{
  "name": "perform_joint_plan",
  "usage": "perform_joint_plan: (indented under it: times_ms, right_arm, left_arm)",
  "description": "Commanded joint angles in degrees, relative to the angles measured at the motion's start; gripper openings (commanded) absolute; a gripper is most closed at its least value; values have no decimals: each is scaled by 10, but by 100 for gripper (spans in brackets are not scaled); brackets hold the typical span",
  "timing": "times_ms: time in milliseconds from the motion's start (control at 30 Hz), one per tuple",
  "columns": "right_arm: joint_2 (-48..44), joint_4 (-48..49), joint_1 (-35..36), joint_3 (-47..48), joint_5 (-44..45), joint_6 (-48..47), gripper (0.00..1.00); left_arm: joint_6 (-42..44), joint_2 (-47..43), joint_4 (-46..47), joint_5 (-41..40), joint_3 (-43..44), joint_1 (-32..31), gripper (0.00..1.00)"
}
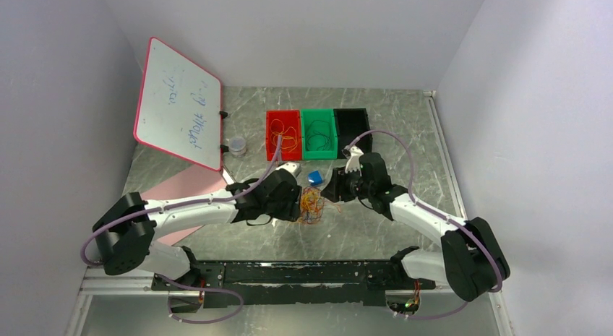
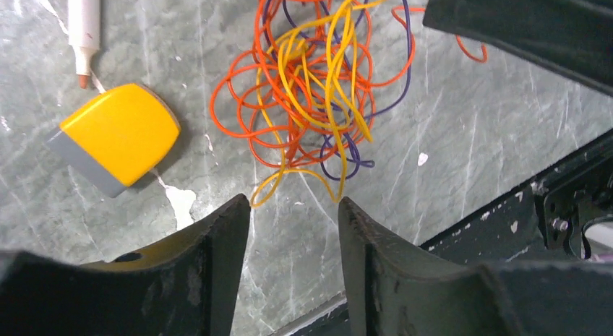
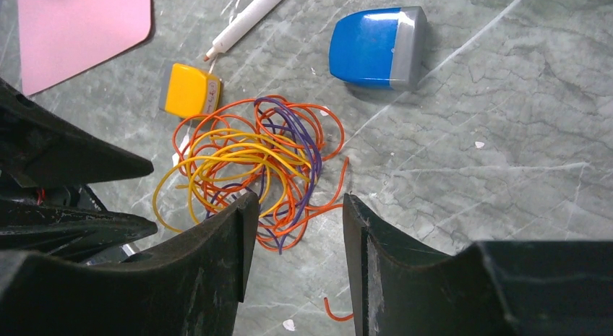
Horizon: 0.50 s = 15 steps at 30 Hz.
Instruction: Untangle the cables
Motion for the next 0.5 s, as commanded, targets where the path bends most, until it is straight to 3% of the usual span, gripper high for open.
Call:
perform_joint_plan:
  times_ms: [0, 200, 467]
  right_arm:
    - [12, 25, 0, -3, -11, -7, 50]
    - [12, 41, 0, -9, -17, 4, 50]
    - [6, 32, 0, -11, -12, -2, 50]
  left_arm:
    - [-12, -22, 69, 40, -18, -2, 49]
    - [-10, 2, 75, 30, 3, -2, 34]
    - [3, 22, 84, 39, 26, -3, 36]
